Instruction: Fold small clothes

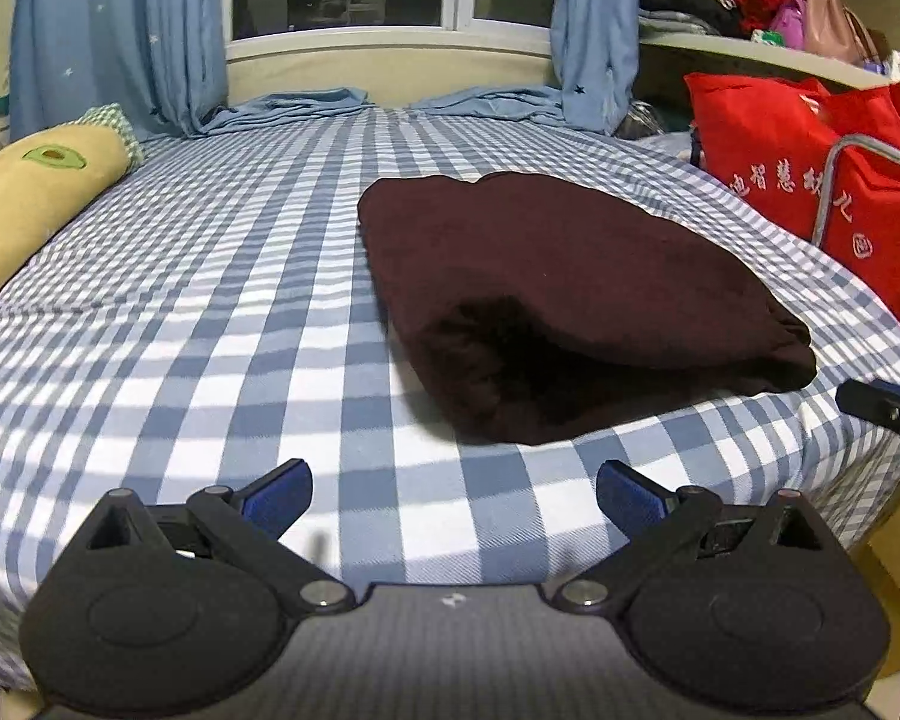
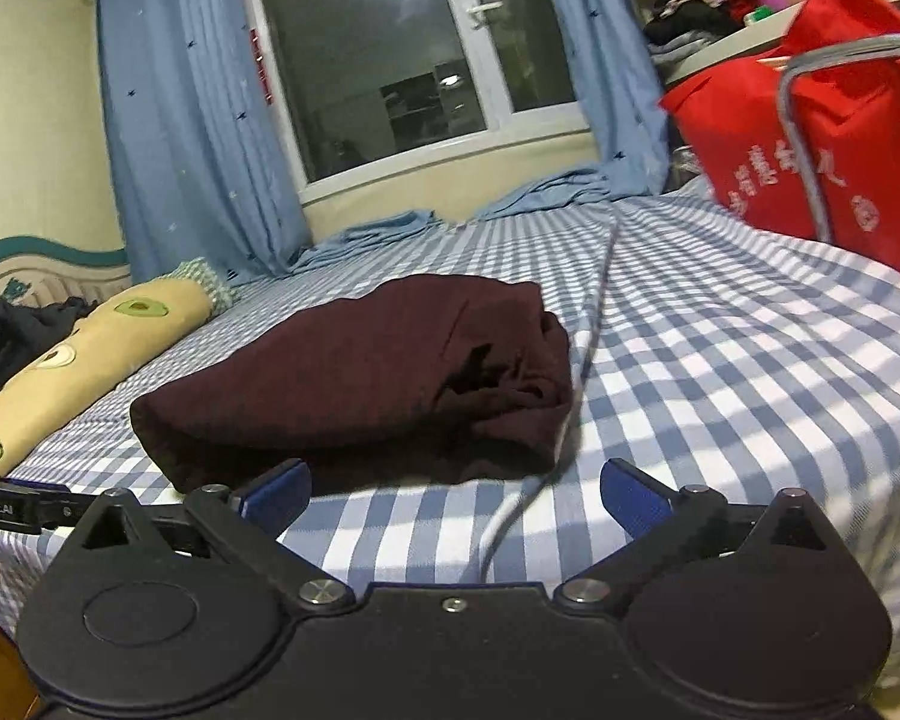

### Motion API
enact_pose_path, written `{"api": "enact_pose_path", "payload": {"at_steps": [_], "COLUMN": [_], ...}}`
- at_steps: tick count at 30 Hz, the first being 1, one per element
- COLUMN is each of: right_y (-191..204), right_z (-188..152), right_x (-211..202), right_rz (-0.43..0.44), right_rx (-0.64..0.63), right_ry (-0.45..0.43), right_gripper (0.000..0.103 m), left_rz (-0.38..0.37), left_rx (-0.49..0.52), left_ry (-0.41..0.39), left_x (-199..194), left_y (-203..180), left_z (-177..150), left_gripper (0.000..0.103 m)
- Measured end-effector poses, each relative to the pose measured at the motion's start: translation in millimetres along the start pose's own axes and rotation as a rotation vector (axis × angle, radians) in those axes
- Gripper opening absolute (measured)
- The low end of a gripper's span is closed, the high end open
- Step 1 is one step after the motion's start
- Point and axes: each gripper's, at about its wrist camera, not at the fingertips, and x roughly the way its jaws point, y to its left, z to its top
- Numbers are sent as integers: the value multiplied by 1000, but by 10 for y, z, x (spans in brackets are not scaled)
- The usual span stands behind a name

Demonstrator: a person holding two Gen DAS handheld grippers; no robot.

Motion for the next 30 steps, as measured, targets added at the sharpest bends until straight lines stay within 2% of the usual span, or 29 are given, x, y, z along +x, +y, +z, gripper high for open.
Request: {"api": "enact_pose_path", "payload": {"at_steps": [5, 8, 10, 13, 17, 20, 24, 27, 30], "right_y": [-129, -203, -260, -374, -581, -743, -948, -1065, -1151], "right_z": [128, 237, 318, 421, 542, 674, 822, 902, 973], "right_x": [149, 191, 229, 347, 537, 734, 1016, 1243, 1486], "right_rz": [139, 160, 169, 157, 193, 229, 276, 306, 322], "right_rx": [-83, -136, -144, -98, 3, 68, 139, 187, 239], "right_ry": [47, 36, 21, -16, -50, -57, -25, 10, 44], "right_gripper": [103, 103, 103, 103, 103, 103, 103, 103, 103], "left_rz": [-40, -72, -59, -43, -221, -310, -410, -410, -396], "left_rx": [25, -17, -48, -99, -152, -126, -71, -52, -90], "left_ry": [-14, -15, -10, -3, 26, 53, 3, -38, -50], "left_x": [22, 62, 148, 322, 522, 601, 515, 504, 652], "left_y": [192, 390, 519, 701, 895, 965, 1014, 1034, 1028], "left_z": [109, 213, 310, 458, 647, 775, 833, 929, 1075], "left_gripper": [102, 102, 102, 102, 103, 103, 102, 102, 102]}}
